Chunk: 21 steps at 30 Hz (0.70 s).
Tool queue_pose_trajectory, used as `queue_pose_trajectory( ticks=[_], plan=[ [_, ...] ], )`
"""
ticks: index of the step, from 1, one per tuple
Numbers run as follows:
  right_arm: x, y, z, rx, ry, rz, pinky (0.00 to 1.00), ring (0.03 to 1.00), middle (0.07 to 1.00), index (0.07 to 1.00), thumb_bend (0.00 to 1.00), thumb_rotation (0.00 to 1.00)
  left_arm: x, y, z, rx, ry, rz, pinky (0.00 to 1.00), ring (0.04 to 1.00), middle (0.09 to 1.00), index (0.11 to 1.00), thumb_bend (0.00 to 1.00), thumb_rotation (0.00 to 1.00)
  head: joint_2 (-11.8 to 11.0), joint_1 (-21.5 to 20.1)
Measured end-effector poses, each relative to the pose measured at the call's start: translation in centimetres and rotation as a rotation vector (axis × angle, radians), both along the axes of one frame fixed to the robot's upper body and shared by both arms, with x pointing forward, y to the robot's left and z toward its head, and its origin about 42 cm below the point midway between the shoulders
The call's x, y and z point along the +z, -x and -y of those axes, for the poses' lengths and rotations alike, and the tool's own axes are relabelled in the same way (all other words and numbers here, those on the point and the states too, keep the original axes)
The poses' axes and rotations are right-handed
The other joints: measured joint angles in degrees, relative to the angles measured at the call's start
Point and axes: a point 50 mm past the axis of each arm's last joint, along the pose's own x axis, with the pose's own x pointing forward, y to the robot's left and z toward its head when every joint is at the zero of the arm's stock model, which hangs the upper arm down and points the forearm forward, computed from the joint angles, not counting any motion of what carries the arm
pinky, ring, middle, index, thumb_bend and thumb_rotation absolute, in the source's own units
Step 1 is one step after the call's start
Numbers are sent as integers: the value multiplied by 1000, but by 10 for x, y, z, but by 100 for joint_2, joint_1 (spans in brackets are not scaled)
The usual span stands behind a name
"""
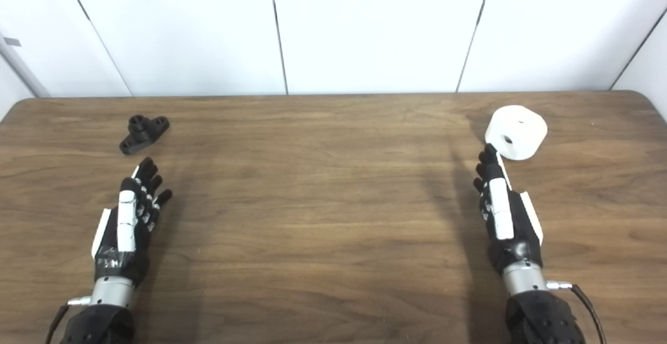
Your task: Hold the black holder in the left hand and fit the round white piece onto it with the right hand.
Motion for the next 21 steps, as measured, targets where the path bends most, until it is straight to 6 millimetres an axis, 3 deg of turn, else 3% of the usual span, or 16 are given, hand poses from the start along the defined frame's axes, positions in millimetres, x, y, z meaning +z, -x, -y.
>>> queue_pose_trajectory(
  ticks=[12,19,21],
  plan=[
    [0,0,0,1,1,0,1000,1000,1000,1000,595,1000,0,0,0,-1,-2,0,1000,1000,1000,1000,477,998,53,52],
    [1,1,3,-3,-14,3,1000,1000,1000,1000,590,1000,0,0,2,1,-7,-1,1000,1000,1000,1000,495,991,-35,474],
    [1,1,6,1,-23,3,1000,1000,1000,1000,575,1000,-1,0,5,6,-20,1,1000,1000,1000,1000,495,993,-158,781]
  ],
)
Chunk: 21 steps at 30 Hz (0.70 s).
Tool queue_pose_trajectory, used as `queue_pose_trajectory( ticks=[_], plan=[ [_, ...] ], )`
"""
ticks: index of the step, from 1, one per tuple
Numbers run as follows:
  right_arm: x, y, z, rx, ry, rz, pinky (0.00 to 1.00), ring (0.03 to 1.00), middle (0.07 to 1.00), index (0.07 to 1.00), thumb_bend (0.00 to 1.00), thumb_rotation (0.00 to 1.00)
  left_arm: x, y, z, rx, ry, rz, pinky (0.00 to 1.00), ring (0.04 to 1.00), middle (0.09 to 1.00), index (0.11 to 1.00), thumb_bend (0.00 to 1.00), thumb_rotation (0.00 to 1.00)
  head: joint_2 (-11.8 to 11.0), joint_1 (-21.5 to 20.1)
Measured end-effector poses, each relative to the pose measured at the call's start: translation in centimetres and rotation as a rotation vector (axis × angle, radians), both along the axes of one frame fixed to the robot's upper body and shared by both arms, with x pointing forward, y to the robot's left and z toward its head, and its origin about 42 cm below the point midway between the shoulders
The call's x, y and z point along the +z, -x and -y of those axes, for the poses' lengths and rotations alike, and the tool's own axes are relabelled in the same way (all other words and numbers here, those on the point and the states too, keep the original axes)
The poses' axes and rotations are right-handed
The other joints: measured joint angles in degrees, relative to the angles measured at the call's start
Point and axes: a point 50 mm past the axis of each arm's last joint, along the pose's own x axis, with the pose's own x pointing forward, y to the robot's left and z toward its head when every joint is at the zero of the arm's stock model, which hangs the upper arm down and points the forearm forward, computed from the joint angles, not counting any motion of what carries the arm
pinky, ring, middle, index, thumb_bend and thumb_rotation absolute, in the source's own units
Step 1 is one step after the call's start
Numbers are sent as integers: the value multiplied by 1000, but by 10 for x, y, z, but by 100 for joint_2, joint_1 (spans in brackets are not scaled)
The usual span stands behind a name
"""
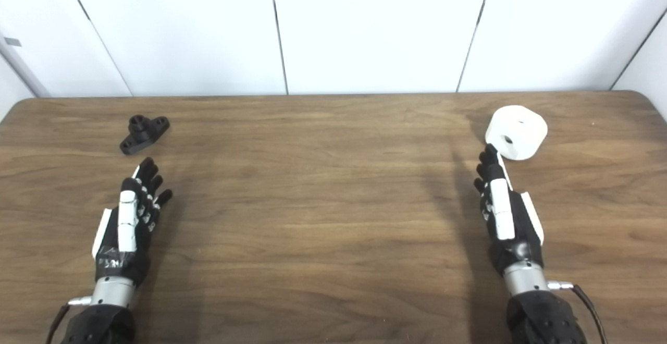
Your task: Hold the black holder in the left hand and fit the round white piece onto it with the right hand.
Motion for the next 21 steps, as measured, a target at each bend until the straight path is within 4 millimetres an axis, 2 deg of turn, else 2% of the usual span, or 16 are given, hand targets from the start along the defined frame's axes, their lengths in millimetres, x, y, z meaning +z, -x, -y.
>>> queue_pose_trajectory(
  ticks=[6,12,19,21],
  plan=[
    [-2,4,15,10,1,-12,1000,1000,1000,1000,575,1000,-3,2,16,7,-2,4,1000,1000,1000,1000,523,985,-439,642],
    [-4,7,21,19,8,-24,1000,1000,1000,1000,597,1000,-5,5,22,9,-32,13,1000,1000,1000,1000,469,995,-703,853],
    [-5,8,20,27,1,-28,1000,1000,1000,1000,584,1000,-8,7,28,11,-34,26,1000,1000,1000,1000,468,963,-1098,1108],
    [-5,9,20,33,0,-30,1000,1000,1000,1000,591,1000,-9,7,29,10,-39,25,1000,1000,1000,1000,457,953,-1152,1144]
  ],
)
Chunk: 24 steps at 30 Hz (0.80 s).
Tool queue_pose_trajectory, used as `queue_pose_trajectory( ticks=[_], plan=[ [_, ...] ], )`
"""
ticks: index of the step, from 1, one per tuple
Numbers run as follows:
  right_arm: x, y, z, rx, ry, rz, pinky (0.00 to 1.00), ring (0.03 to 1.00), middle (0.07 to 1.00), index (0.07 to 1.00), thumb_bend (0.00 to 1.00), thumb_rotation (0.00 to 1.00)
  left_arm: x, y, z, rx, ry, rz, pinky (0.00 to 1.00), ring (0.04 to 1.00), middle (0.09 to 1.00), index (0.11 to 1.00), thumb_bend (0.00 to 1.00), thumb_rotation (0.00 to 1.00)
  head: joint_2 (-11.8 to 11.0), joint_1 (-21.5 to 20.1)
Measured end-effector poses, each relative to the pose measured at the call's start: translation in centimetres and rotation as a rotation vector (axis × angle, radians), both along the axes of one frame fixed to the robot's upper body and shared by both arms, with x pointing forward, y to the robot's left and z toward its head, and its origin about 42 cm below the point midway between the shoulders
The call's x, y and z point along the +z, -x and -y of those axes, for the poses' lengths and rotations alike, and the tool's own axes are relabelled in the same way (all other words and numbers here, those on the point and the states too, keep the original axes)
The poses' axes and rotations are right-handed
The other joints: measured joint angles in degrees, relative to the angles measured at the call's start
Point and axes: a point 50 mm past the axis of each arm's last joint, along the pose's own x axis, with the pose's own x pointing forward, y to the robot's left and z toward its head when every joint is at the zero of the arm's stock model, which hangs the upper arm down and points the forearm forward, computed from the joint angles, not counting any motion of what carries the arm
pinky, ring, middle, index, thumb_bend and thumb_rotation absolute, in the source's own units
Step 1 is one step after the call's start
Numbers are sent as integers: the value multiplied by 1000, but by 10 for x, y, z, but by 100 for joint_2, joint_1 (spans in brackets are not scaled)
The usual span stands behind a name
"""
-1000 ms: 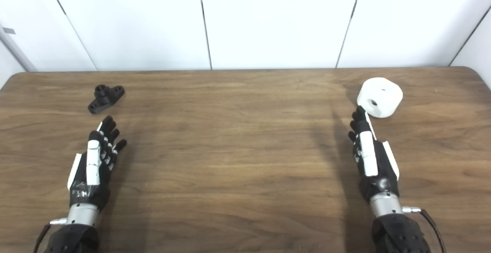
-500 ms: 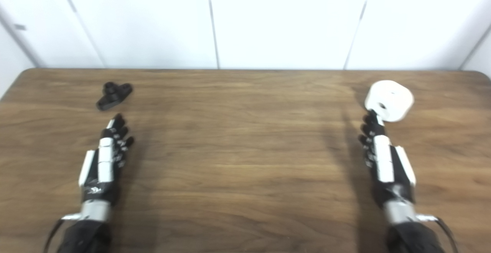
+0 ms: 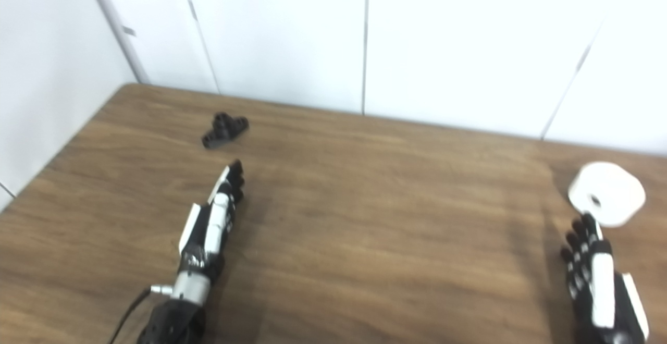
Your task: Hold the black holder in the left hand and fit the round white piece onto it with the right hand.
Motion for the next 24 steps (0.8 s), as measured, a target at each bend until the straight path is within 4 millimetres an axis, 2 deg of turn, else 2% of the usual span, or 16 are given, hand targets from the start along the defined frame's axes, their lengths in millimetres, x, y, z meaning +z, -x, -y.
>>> queue_pose_trajectory(
  ticks=[3,5,8,12,20,24],
  plan=[
    [-2,0,0,5,-2,5,1000,1000,1000,1000,615,1000,-2,-1,1,-1,-14,-6,1000,1000,1000,1000,468,948,-105,44],
    [-5,0,1,2,1,13,1000,1000,1000,1000,571,1000,-2,-2,2,-2,-17,-8,1000,1000,1000,1000,472,944,-184,44],
    [-6,0,1,-5,8,29,1000,1000,1000,1000,559,1000,-3,-2,2,-3,-18,-8,1000,1000,1000,1000,465,942,-211,26],
    [-10,0,1,-10,18,36,1000,1000,1000,1000,614,995,-3,-3,3,-8,-19,1,1000,1000,1000,1000,475,939,-316,-26],
    [-13,0,2,-13,17,45,1000,1000,998,999,637,955,-3,-3,5,-10,-30,14,1000,1000,1000,1000,488,926,-325,-17],
    [-14,0,3,-14,17,46,1000,999,988,993,667,948,-3,-3,5,-12,-39,14,1000,1000,1000,1000,573,888,-290,-17]
  ],
)
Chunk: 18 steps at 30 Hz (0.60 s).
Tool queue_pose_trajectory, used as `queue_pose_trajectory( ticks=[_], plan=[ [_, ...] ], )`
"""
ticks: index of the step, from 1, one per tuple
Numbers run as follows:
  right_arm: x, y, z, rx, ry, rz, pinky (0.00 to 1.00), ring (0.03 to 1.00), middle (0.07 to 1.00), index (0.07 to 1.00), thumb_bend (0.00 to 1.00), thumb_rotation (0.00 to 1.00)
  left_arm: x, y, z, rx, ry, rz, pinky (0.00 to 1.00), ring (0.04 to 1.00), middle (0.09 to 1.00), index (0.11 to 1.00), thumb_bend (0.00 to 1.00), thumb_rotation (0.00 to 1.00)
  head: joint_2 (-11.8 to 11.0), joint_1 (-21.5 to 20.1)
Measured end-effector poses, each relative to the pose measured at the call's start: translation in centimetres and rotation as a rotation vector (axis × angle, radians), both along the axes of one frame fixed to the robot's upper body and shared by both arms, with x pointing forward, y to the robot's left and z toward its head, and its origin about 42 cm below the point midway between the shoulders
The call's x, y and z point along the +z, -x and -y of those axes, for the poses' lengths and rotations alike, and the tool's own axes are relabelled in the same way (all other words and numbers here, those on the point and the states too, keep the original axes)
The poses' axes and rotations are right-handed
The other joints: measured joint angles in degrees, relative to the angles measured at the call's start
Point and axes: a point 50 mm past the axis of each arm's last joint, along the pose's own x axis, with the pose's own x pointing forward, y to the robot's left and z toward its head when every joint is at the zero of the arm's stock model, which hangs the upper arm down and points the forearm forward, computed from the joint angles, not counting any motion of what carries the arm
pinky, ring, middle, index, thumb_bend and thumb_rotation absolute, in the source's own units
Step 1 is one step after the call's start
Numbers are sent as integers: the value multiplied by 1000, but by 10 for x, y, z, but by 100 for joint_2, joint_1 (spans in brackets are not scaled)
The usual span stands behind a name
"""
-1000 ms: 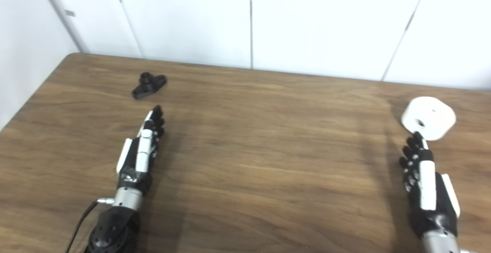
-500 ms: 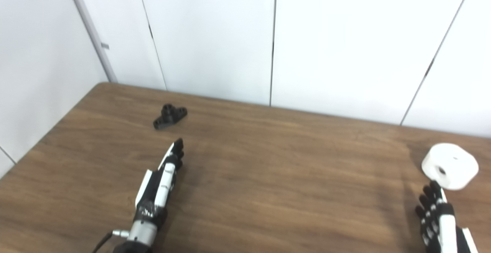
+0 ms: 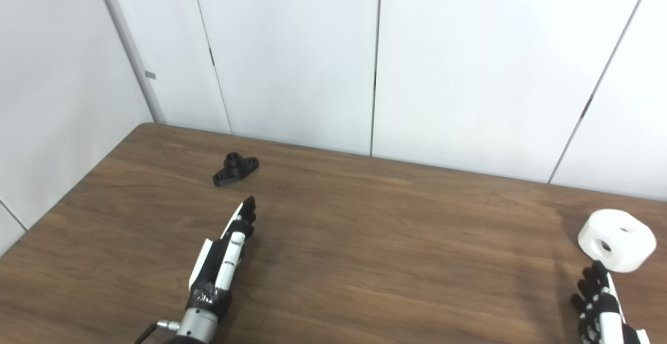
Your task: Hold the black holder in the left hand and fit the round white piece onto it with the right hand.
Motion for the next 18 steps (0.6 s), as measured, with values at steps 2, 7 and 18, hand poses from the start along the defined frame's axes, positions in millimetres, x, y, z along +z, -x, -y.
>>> queue_pose_trajectory(
  ticks=[2,7,18],
  plan=[
    [0,0,0,0,1,0,1000,993,985,991,663,952,0,0,0,-1,-8,-2,1000,1000,1000,1000,606,848,61,-44],
    [0,0,1,1,-2,1,1000,994,988,989,668,949,0,0,0,1,-11,-21,1000,1000,1000,1000,589,678,123,-35],
    [1,5,1,0,-3,-1,1000,1000,1000,1000,673,952,16,10,3,64,-154,-62,1000,1000,1000,981,902,403,211,-26]
  ],
)
